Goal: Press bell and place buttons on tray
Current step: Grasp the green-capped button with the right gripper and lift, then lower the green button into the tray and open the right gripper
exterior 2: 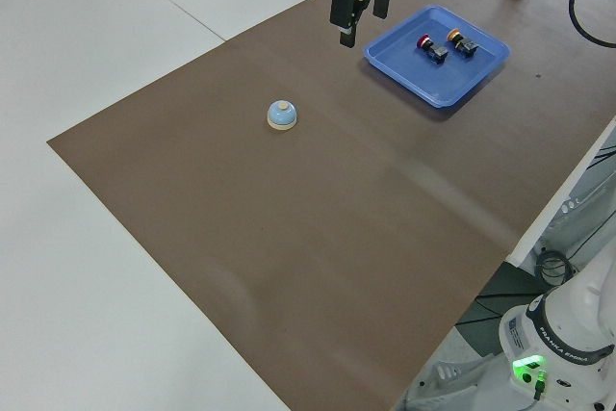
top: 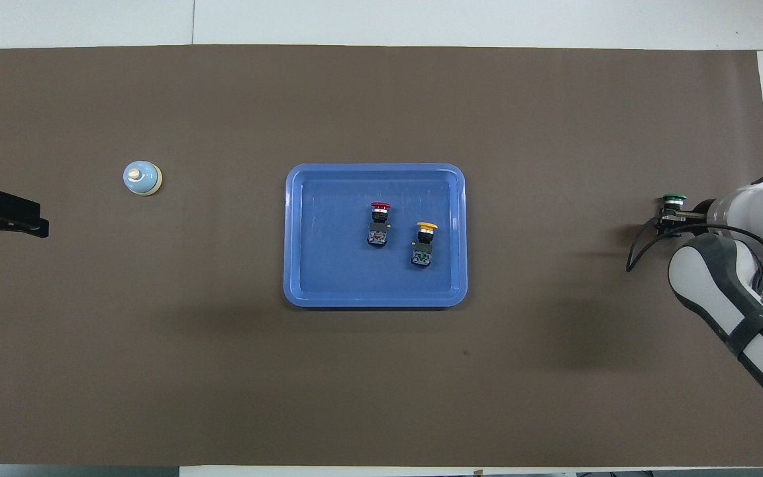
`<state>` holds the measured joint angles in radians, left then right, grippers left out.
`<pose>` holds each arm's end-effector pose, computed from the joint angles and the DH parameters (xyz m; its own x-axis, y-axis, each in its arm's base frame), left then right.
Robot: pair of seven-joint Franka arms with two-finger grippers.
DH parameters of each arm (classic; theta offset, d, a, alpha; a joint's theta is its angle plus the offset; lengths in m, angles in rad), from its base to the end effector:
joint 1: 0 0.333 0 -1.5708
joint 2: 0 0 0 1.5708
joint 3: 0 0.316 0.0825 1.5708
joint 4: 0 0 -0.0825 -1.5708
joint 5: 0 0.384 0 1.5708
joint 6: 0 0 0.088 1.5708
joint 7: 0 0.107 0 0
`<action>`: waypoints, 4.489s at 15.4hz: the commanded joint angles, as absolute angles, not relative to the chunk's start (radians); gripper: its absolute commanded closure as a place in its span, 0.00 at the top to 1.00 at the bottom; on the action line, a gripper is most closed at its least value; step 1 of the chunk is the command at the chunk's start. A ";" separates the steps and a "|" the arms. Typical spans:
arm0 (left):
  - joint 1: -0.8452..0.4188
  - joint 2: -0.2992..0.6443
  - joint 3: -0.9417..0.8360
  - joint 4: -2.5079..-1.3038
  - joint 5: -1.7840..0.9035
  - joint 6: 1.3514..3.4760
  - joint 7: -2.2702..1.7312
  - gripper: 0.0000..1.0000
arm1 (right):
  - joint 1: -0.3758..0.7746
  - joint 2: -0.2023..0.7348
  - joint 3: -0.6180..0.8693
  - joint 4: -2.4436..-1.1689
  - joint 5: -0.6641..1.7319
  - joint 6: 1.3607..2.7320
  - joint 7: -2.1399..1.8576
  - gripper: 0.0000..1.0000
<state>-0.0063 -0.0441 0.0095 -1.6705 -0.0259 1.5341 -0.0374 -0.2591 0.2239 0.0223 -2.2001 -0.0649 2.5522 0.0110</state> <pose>0.5343 -0.0010 0.5987 0.9949 0.0396 -0.0931 0.0419 -0.9989 0.0228 0.5506 -0.1321 0.2929 0.9731 -0.1919 0.1274 -0.1979 -0.9795 0.0363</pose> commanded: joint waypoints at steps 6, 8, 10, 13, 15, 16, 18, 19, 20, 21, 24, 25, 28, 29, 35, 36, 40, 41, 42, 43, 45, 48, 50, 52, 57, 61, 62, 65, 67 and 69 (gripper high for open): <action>-0.005 -0.064 0.011 -1.689 -0.034 1.539 -0.046 1.00 | -0.123 0.192 0.048 -1.981 -0.057 2.277 0.043 0.00; -0.005 -0.066 0.011 -1.689 -0.034 1.539 -0.046 1.00 | -0.037 0.202 0.048 -1.887 -0.055 2.168 0.127 0.00; -0.005 -0.066 0.011 -1.689 -0.034 1.539 -0.046 1.00 | 0.085 0.202 0.048 -1.823 -0.054 2.091 0.274 0.00; -0.005 -0.066 0.011 -1.689 -0.034 1.539 -0.046 1.00 | 0.243 0.213 0.049 -1.761 -0.057 2.023 0.445 0.00; -0.005 -0.066 0.011 -1.689 -0.034 1.539 -0.046 1.00 | 0.363 0.215 0.049 -1.752 -0.052 2.026 0.507 0.00; -0.005 -0.064 0.011 -1.689 -0.034 1.539 -0.046 1.00 | 0.389 0.216 0.049 -1.735 -0.049 2.023 0.547 0.00; -0.005 -0.066 0.011 -1.689 -0.034 1.539 -0.046 1.00 | 0.469 0.238 0.049 -1.707 -0.019 2.014 0.600 0.00; -0.005 -0.066 0.011 -1.689 -0.034 1.539 -0.046 1.00 | 0.498 0.261 0.049 -1.683 -0.009 2.016 0.647 0.00; -0.005 -0.064 0.011 -1.689 -0.034 1.537 -0.046 1.00 | 0.524 0.297 0.049 -1.648 -0.009 2.016 0.696 0.00; -0.005 -0.066 0.011 -1.689 -0.034 1.539 -0.046 1.00 | 0.561 0.349 0.048 -1.597 -0.012 2.016 0.756 0.00; -0.005 -0.066 0.011 -1.689 -0.034 1.539 -0.046 1.00 | 0.632 0.497 0.048 -1.465 -0.021 2.034 0.894 0.00; -0.005 -0.066 0.011 -1.689 -0.034 1.539 -0.046 1.00 | 0.641 0.527 0.048 -1.448 -0.023 2.042 0.909 0.00; -0.005 -0.064 0.011 -1.689 -0.034 1.539 -0.046 1.00 | 0.658 0.560 0.049 -1.450 -0.021 2.157 0.920 0.00; -0.005 -0.066 0.011 -1.689 -0.034 1.539 -0.046 1.00 | 0.664 0.575 0.049 -1.450 -0.025 2.166 0.922 0.00; -0.005 -0.066 0.009 -1.689 -0.034 1.539 -0.046 1.00 | 0.687 0.606 0.048 -1.493 -0.032 2.227 0.919 0.00; -0.005 -0.064 0.011 -1.689 -0.034 1.539 -0.046 1.00 | 0.684 0.606 0.048 -1.500 -0.032 2.238 0.919 0.00; -0.005 -0.064 0.011 -1.689 -0.034 1.539 -0.046 1.00 | 0.692 0.606 0.048 -1.529 -0.032 2.273 0.920 0.00; -0.005 -0.066 0.011 -1.689 -0.034 1.539 -0.046 1.00 | 0.693 0.604 0.048 -1.534 -0.032 2.278 0.920 0.47; -0.005 -0.066 0.011 -1.689 -0.034 1.539 -0.046 1.00 | 0.693 0.603 0.048 -1.534 -0.032 2.276 0.923 0.99; -0.005 -0.064 0.011 -1.689 -0.034 1.539 -0.046 1.00 | 0.695 0.603 0.048 -1.532 -0.032 2.275 0.923 1.00; -0.005 -0.066 0.011 -1.689 -0.034 1.539 -0.046 1.00 | 0.692 0.601 0.048 -1.522 -0.031 2.260 0.923 1.00; -0.005 -0.064 0.011 -1.689 -0.034 1.539 -0.046 1.00 | 0.686 0.592 0.041 -1.509 -0.028 2.221 0.923 1.00; -0.005 -0.064 0.011 -1.689 -0.034 1.539 -0.046 1.00 | 0.657 0.551 0.035 -1.502 -0.028 2.180 0.919 1.00; -0.005 -0.066 0.011 -1.689 -0.034 1.539 -0.046 1.00 | 0.609 0.508 0.037 -1.502 -0.026 2.143 0.916 1.00; -0.005 -0.066 0.011 -1.689 -0.034 1.539 -0.046 1.00 | 0.461 0.398 0.038 -1.502 -0.015 2.033 0.790 1.00; -0.005 -0.066 0.011 -1.689 -0.034 1.539 -0.046 1.00 | 0.345 0.330 0.040 -1.503 -0.014 1.930 0.580 1.00; -0.005 -0.066 0.011 -1.689 -0.034 1.539 -0.046 1.00 | 0.319 0.316 0.040 -1.503 -0.014 1.901 0.528 1.00; -0.005 -0.066 0.011 -1.689 -0.034 1.539 -0.046 1.00 | 0.241 0.281 0.040 -1.505 -0.014 1.827 0.379 1.00; -0.005 -0.064 0.011 -1.689 -0.034 1.539 -0.046 1.00 | 0.181 0.259 0.040 -1.505 -0.012 1.793 0.274 1.00; -0.005 -0.066 0.011 -1.689 -0.034 1.539 -0.046 1.00 | 0.132 0.241 0.040 -1.503 -0.011 1.764 0.177 1.00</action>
<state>-0.0063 -0.0441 0.0095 -1.6705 -0.0259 1.5341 -0.0374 0.1860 0.2738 0.0259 -1.4869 -0.0254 1.7940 0.2776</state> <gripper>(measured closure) 0.000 0.000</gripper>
